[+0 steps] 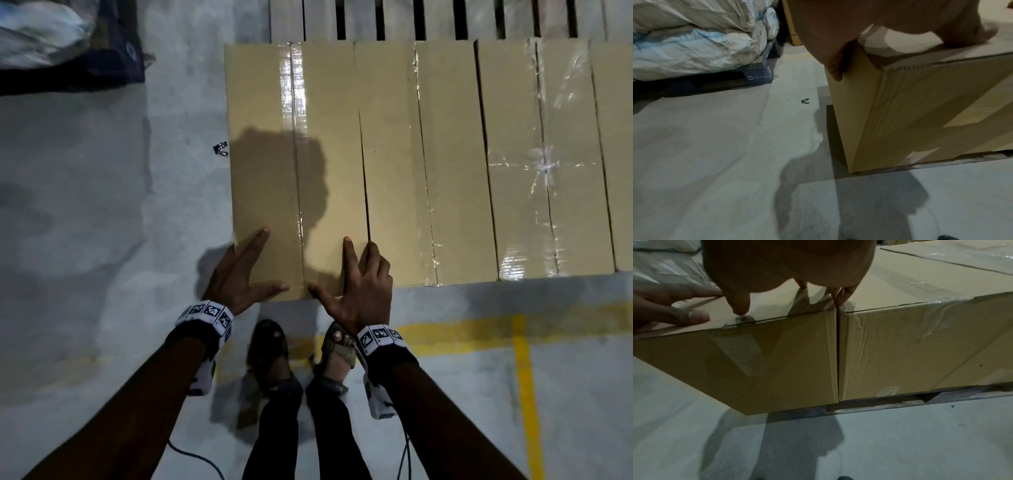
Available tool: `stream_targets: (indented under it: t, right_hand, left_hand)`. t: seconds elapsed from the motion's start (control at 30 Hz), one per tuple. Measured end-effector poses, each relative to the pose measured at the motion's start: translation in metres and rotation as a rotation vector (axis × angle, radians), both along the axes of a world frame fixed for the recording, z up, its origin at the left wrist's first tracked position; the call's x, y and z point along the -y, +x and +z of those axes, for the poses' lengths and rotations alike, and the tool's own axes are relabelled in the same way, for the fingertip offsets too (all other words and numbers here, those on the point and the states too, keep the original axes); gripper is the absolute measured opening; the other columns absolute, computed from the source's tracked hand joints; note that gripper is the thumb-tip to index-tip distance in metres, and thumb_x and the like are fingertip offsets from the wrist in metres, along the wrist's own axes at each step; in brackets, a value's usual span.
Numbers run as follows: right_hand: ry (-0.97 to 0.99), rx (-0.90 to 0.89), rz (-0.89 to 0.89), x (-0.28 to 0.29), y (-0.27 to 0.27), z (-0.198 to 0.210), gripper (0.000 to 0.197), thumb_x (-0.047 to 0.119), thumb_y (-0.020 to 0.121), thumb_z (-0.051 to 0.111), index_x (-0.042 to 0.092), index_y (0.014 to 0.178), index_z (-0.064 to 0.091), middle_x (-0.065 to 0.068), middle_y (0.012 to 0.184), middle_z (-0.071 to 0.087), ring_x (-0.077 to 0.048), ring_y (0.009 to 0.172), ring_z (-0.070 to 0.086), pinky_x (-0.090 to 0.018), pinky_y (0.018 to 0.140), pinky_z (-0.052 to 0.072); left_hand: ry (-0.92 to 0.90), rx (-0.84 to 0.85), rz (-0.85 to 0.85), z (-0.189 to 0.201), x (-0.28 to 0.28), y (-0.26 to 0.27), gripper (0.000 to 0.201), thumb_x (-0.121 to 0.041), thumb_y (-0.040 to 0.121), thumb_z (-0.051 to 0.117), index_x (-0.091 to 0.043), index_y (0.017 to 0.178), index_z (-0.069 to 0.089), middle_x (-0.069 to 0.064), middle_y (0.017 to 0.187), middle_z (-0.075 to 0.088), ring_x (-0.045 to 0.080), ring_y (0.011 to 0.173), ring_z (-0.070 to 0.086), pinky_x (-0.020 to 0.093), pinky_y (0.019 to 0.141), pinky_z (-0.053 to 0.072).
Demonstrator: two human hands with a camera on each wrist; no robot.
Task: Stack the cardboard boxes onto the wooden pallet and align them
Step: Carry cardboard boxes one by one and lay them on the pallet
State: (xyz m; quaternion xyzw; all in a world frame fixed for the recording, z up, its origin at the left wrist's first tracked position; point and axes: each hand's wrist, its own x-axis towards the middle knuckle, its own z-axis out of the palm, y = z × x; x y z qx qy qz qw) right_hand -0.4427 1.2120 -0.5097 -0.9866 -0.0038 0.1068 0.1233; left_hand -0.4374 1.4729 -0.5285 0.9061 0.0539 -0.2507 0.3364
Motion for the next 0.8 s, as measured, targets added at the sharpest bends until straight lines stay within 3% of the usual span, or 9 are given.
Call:
stream_targets:
  t: [0.13, 0.23, 0.4, 0.5, 0.63, 0.7, 0.8]
  right_hand:
    - [0.010, -0.016, -0.004, -0.001, -0.002, 0.000, 0.101, 0.087, 0.083, 0.045, 0.021, 0.159, 0.036, -0.026, 0.152, 0.040, -0.042, 0.128, 0.043, -0.047, 0.097, 0.045]
    - [0.097, -0.004, -0.007, 0.005, 0.000, -0.001, 0.094, 0.078, 0.085, 0.056, 0.016, 0.155, 0.044, -0.027, 0.150, 0.043, -0.043, 0.127, 0.045, -0.050, 0.100, 0.046]
    - [0.242, 0.064, -0.126, 0.042, 0.004, 0.010, 0.081, 0.058, 0.087, 0.071, 0.022, 0.154, 0.043, -0.014, 0.155, 0.040, -0.037, 0.136, 0.042, -0.051, 0.106, 0.044]
    - [0.211, 0.026, -0.074, 0.069, 0.003, 0.013, 0.093, 0.056, 0.083, 0.071, 0.028, 0.161, 0.029, -0.008, 0.163, 0.032, -0.034, 0.145, 0.034, -0.052, 0.110, 0.039]
    - [0.039, -0.204, 0.143, 0.092, 0.004, 0.007, 0.118, 0.069, 0.072, 0.069, 0.039, 0.164, 0.003, 0.003, 0.173, 0.006, -0.034, 0.156, 0.016, -0.057, 0.119, 0.028]
    - [-0.038, -0.260, 0.203, 0.096, 0.006, 0.004, 0.127, 0.069, 0.069, 0.078, 0.038, 0.165, 0.000, 0.005, 0.174, 0.002, -0.033, 0.157, 0.011, -0.056, 0.120, 0.026]
    - [-0.071, -0.220, 0.182, 0.097, 0.008, 0.002, 0.120, 0.061, 0.072, 0.082, 0.031, 0.165, 0.012, 0.004, 0.173, 0.010, -0.032, 0.156, 0.018, -0.053, 0.118, 0.028]
  left_hand:
    - [-0.027, -0.009, 0.002, -0.002, -0.002, 0.000, 0.116, -0.076, 0.069, 0.076, -0.051, 0.161, 0.010, -0.006, 0.169, 0.024, 0.021, 0.152, 0.028, 0.038, 0.120, 0.032]
    - [-0.041, -0.012, -0.022, 0.002, -0.001, 0.002, 0.118, -0.066, 0.070, 0.083, -0.049, 0.161, 0.009, -0.003, 0.169, 0.023, 0.022, 0.152, 0.027, 0.039, 0.119, 0.032]
    - [-0.015, -0.097, -0.076, 0.009, -0.004, 0.010, 0.138, -0.066, 0.059, 0.091, -0.051, 0.161, -0.001, -0.004, 0.172, 0.011, 0.024, 0.153, 0.021, 0.047, 0.121, 0.032]
    - [0.003, -0.111, -0.127, 0.015, -0.002, 0.013, 0.149, -0.053, 0.054, 0.098, -0.043, 0.163, -0.004, -0.012, 0.172, 0.003, 0.024, 0.154, 0.013, 0.052, 0.121, 0.030]
    - [0.034, -0.191, -0.162, 0.021, -0.001, 0.014, 0.158, -0.045, 0.051, 0.102, -0.048, 0.160, -0.012, -0.020, 0.170, -0.009, 0.033, 0.157, 0.001, 0.059, 0.121, 0.025]
    - [0.048, -0.197, -0.172, 0.026, 0.001, 0.015, 0.157, -0.040, 0.054, 0.102, -0.044, 0.161, -0.012, -0.014, 0.171, -0.005, 0.038, 0.157, 0.002, 0.059, 0.121, 0.024]
    - [0.078, -0.194, -0.185, 0.031, 0.002, 0.016, 0.153, -0.036, 0.058, 0.101, -0.043, 0.162, -0.009, -0.002, 0.171, 0.005, 0.044, 0.154, 0.013, 0.057, 0.120, 0.029]
